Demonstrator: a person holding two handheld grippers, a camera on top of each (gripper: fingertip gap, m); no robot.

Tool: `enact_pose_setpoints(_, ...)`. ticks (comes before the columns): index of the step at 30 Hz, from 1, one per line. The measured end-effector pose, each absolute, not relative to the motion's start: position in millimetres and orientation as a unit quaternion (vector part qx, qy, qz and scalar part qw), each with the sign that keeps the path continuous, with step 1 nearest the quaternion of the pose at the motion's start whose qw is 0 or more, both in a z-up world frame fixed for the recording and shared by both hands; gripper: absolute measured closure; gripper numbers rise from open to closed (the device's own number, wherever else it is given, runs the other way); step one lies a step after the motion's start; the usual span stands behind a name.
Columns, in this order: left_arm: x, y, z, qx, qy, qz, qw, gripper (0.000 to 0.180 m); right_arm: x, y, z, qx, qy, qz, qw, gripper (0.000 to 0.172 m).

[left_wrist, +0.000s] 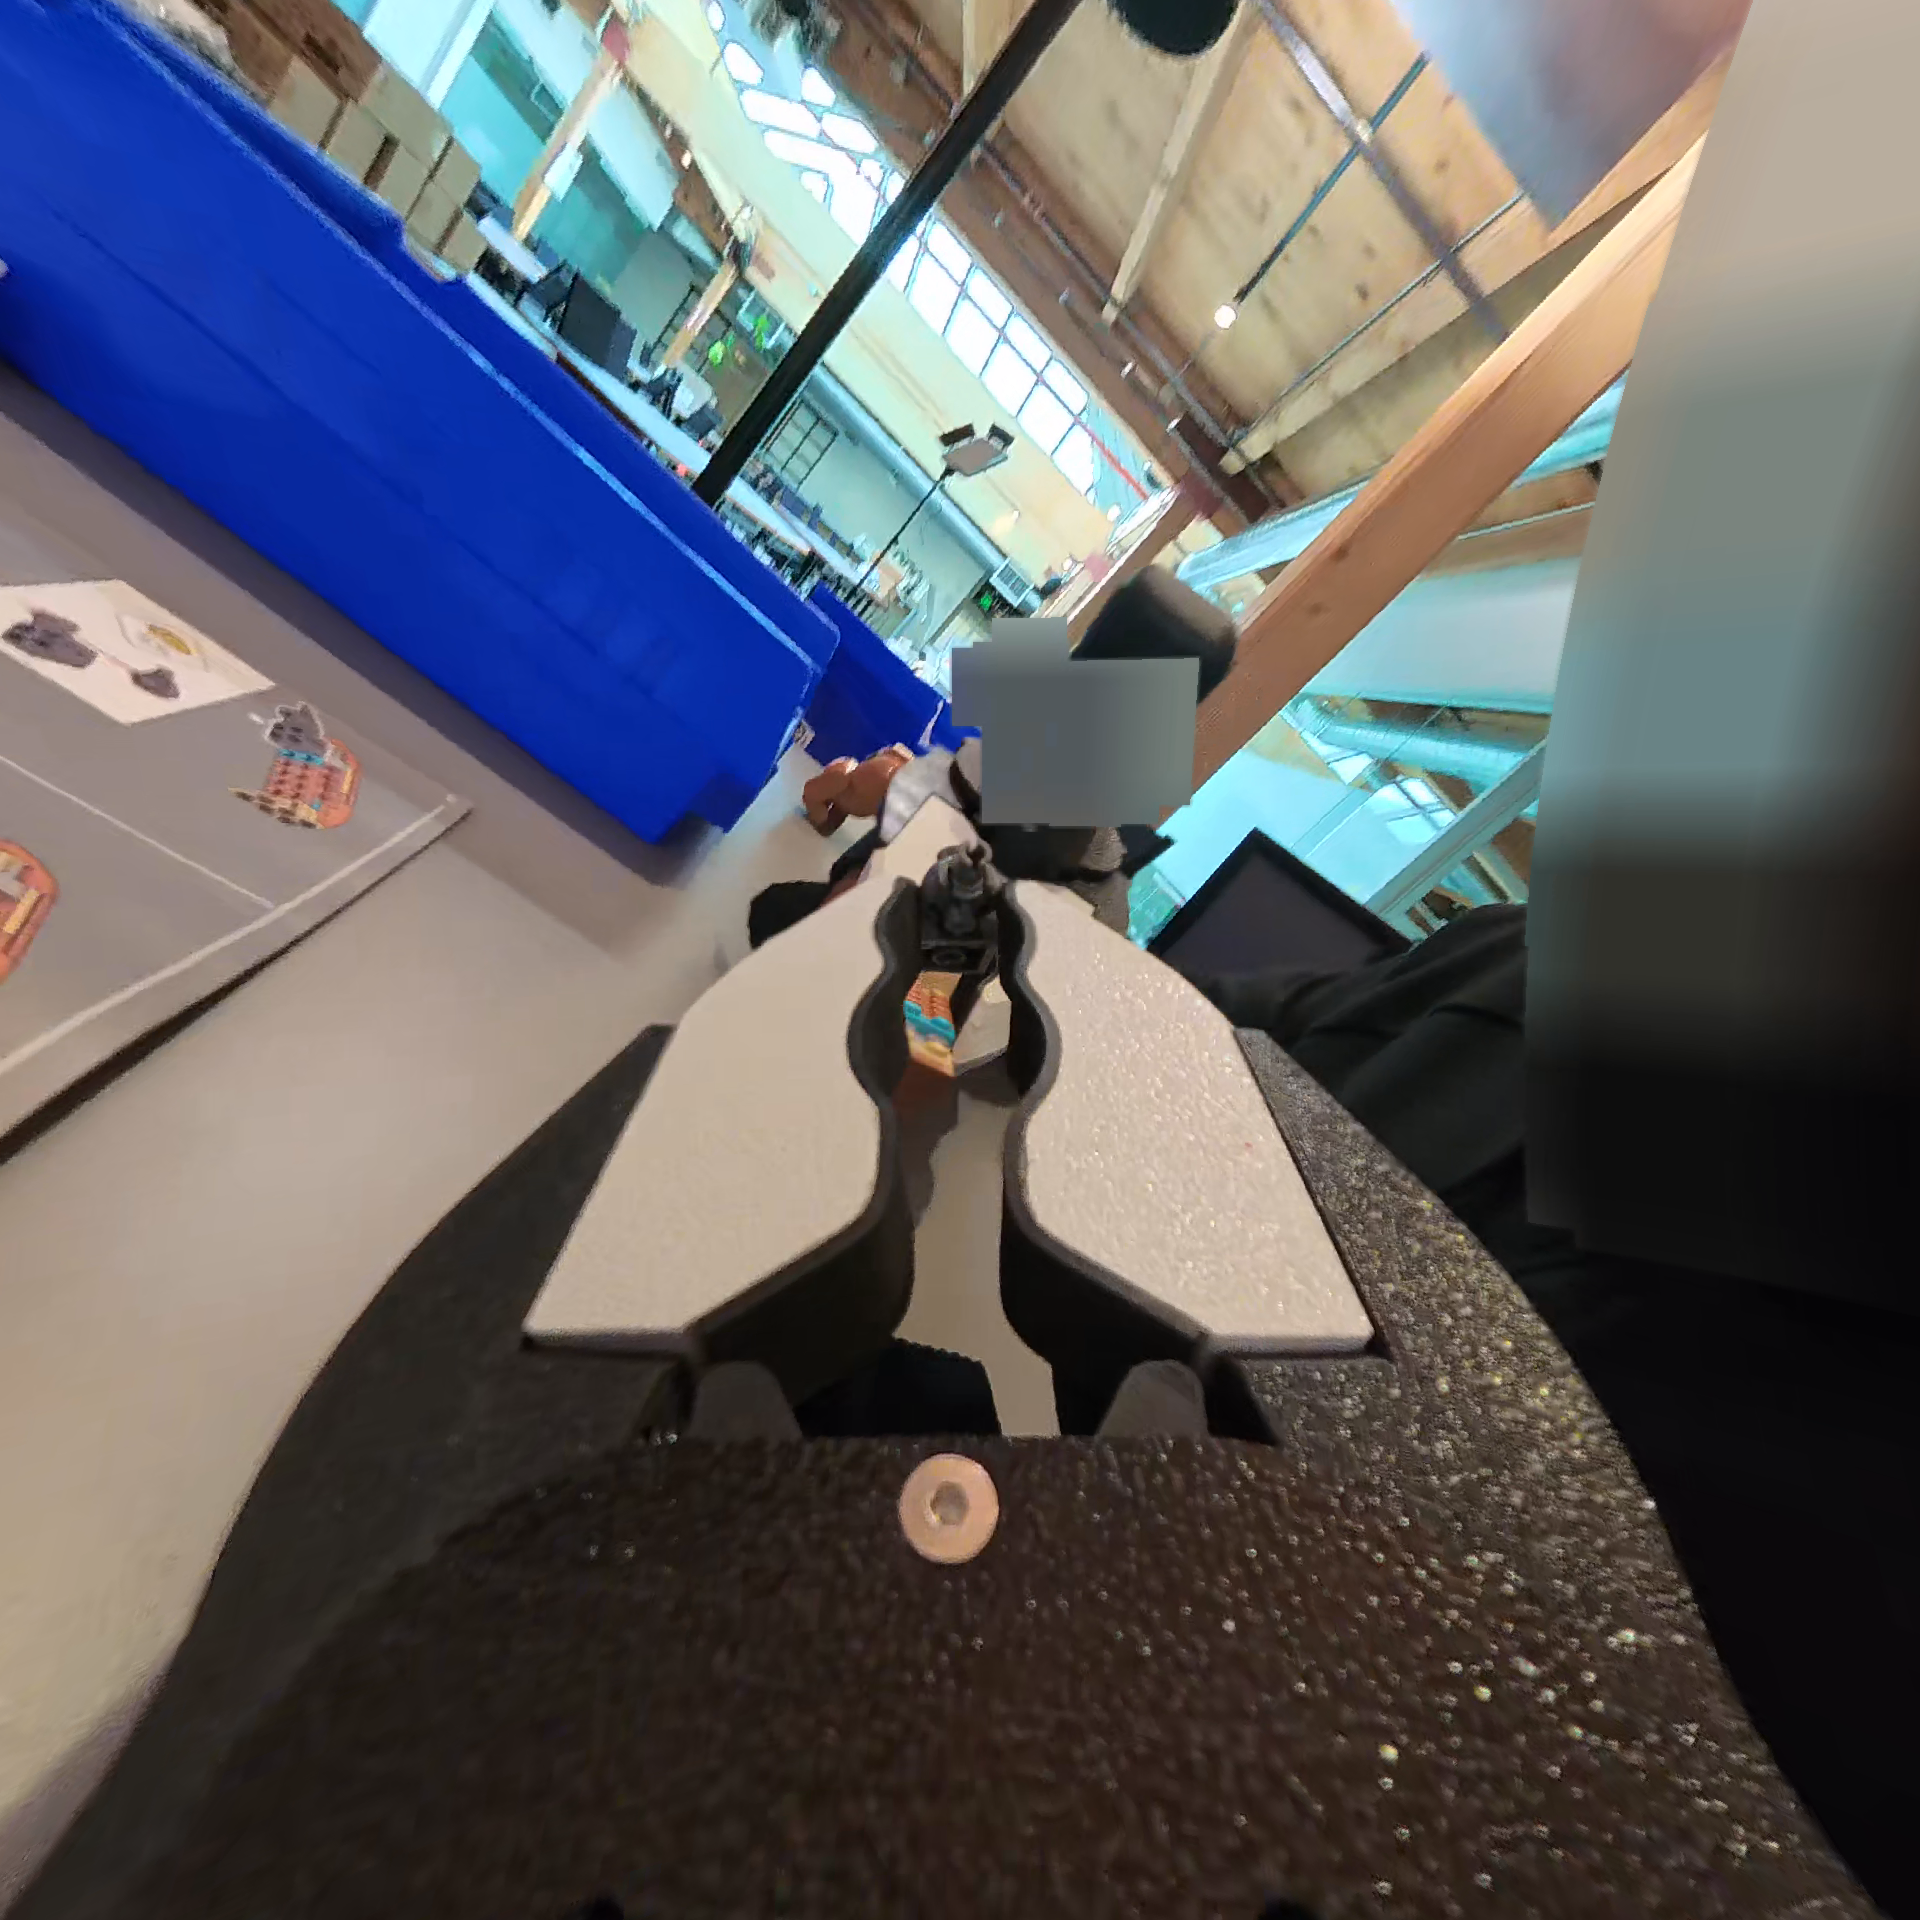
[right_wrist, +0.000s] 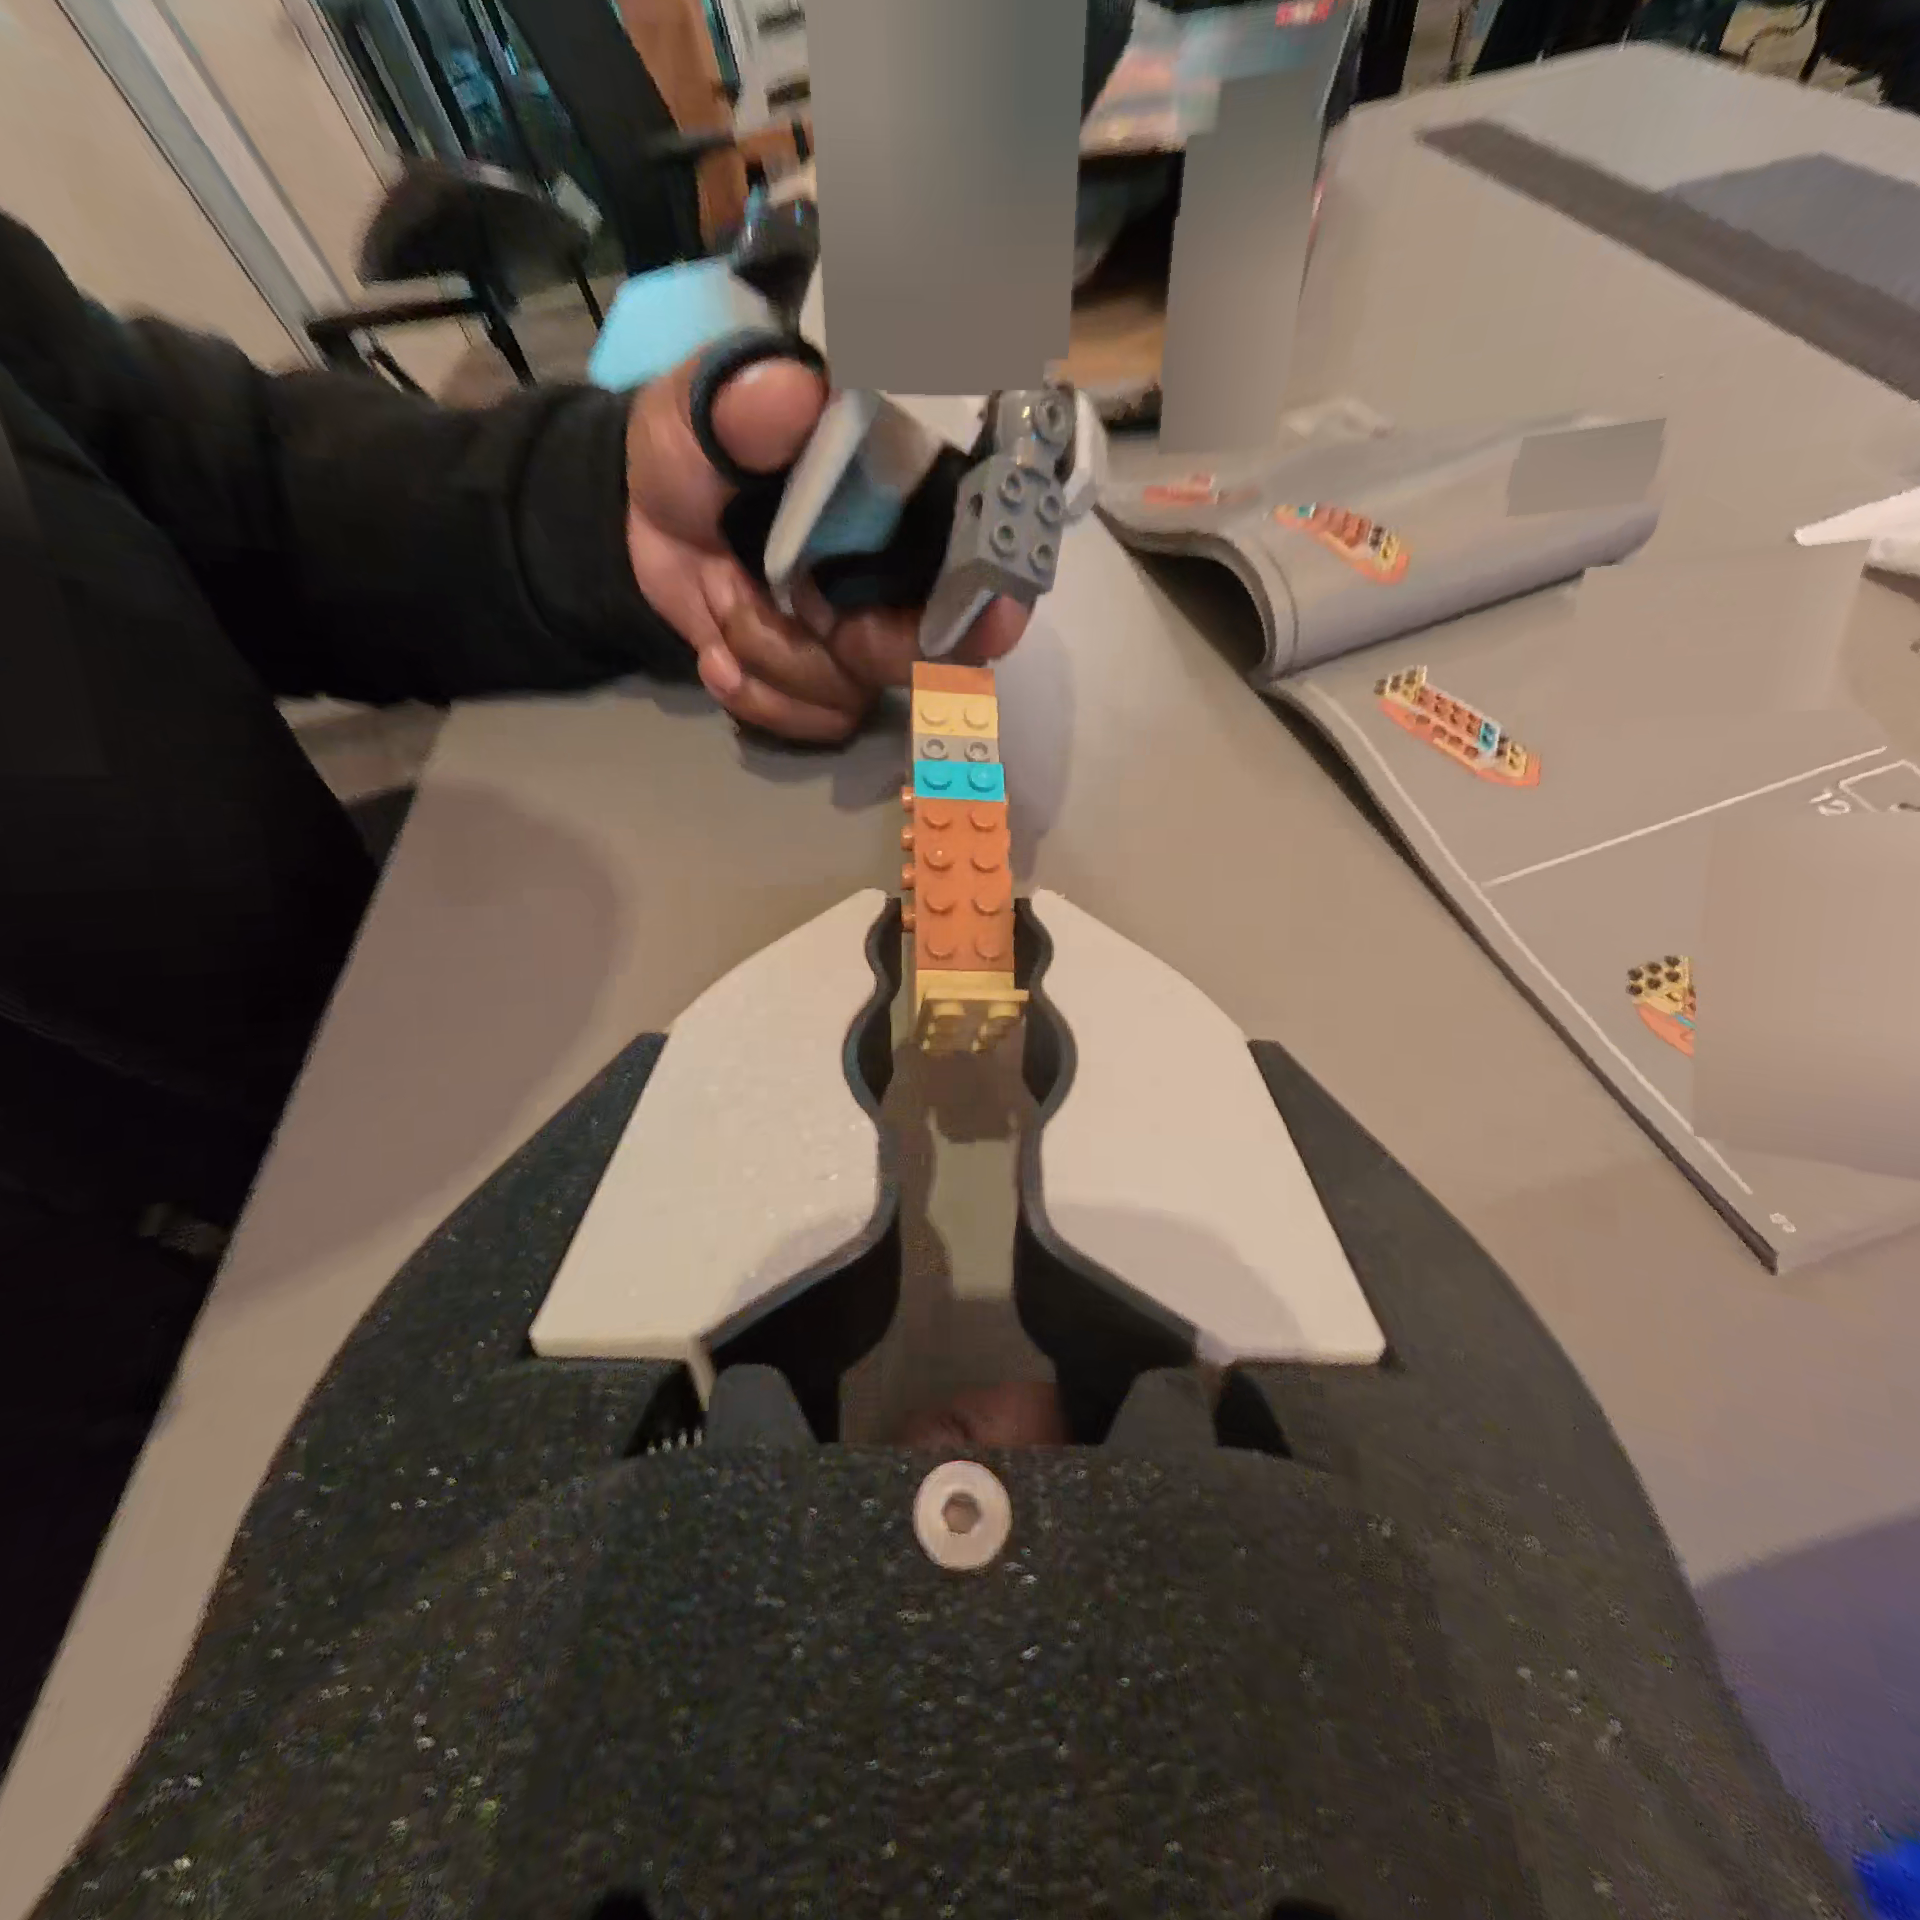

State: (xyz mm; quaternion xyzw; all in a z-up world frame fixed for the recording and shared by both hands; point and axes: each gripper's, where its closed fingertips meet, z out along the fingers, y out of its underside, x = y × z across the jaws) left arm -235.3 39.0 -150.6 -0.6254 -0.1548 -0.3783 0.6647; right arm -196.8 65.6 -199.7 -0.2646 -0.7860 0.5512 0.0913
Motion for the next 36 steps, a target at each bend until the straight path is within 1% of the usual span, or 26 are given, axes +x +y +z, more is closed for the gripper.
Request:
enact_pose_setpoints(5, -223, 41, -140, -0.602, -0.12, -0.382, 0.691, 0.167, -195, 62, -180, -0.261, -0.753, 0.598, 0.089, 0.152)
enact_pose_setpoints(13, -213, 42, -141, -0.635, -0.058, -0.313, 0.704, 0.167, -193, 62, -172, -0.248, -0.746, 0.609, 0.105, 0.152)
enact_pose_setpoints(18, -206, 40, -147, -0.677, -0.001, -0.252, 0.691, 0.167, -191, 63, -171, -0.231, -0.758, 0.596, 0.127, 0.152)
enact_pose_setpoints(24, -202, 38, -150, -0.7, 0.033, -0.22, 0.679, 0.166, -187, 60, -173, -0.215, -0.772, 0.583, 0.134, 0.152)
enact_pose_setpoints(31, -197, 34, -150, -0.705, 0.058, -0.225, 0.67, 0.167, -183, 59, -174, -0.199, -0.782, 0.575, 0.133, 0.152)
enact_pose_setpoints(36, -185, 30, -155, -0.719, 0.096, -0.236, 0.646, 0.166, -177, 57, -178, -0.168, -0.803, 0.554, 0.142, 0.152)
